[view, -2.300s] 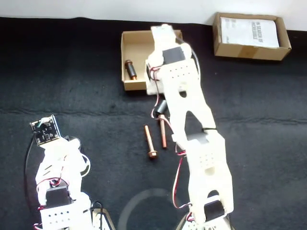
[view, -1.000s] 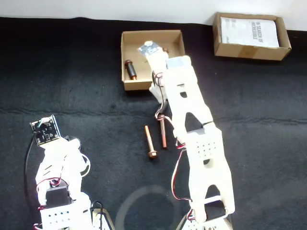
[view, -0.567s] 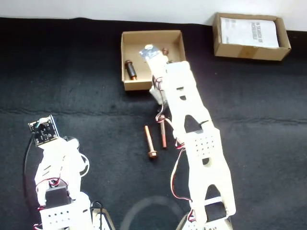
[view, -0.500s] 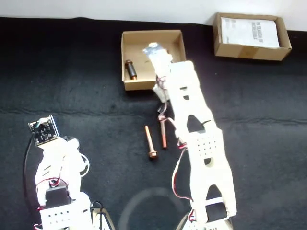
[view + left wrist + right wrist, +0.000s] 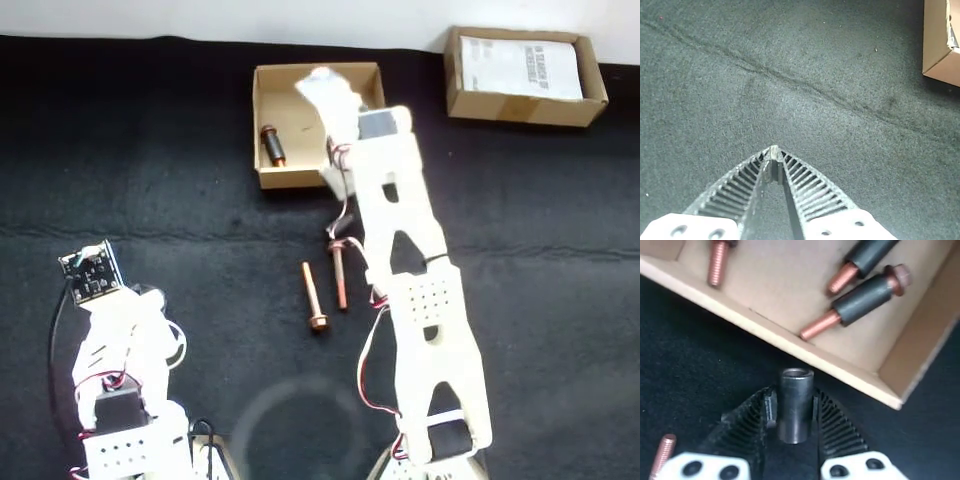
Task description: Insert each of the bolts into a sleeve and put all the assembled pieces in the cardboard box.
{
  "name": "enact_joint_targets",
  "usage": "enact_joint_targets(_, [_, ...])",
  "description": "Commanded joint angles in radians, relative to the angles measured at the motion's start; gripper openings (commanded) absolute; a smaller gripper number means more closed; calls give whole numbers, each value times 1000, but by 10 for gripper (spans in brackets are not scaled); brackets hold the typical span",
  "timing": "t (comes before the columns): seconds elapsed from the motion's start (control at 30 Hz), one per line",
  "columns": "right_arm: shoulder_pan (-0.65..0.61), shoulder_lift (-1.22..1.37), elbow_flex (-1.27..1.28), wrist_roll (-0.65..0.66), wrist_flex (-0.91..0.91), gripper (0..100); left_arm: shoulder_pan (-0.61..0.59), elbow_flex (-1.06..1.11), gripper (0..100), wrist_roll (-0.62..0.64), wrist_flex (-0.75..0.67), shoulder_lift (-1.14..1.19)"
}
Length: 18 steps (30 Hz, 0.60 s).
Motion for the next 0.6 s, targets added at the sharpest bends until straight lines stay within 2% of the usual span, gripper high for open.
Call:
enact_joint_targets(0.0, [35, -108, -145, 0, 88, 6, -12, 18, 14, -8, -3, -8])
enact_joint_targets(0.1, [41, -131, -282, 0, 179, 6, -8, 18, 14, -8, -3, -7])
enact_joint_targets(0.3, [68, -183, -493, 0, 176, 6, -7, 18, 14, -8, -3, -7])
enact_joint_targets(0.57, [71, -371, -518, 0, 177, 6, -7, 18, 14, -8, -3, -7])
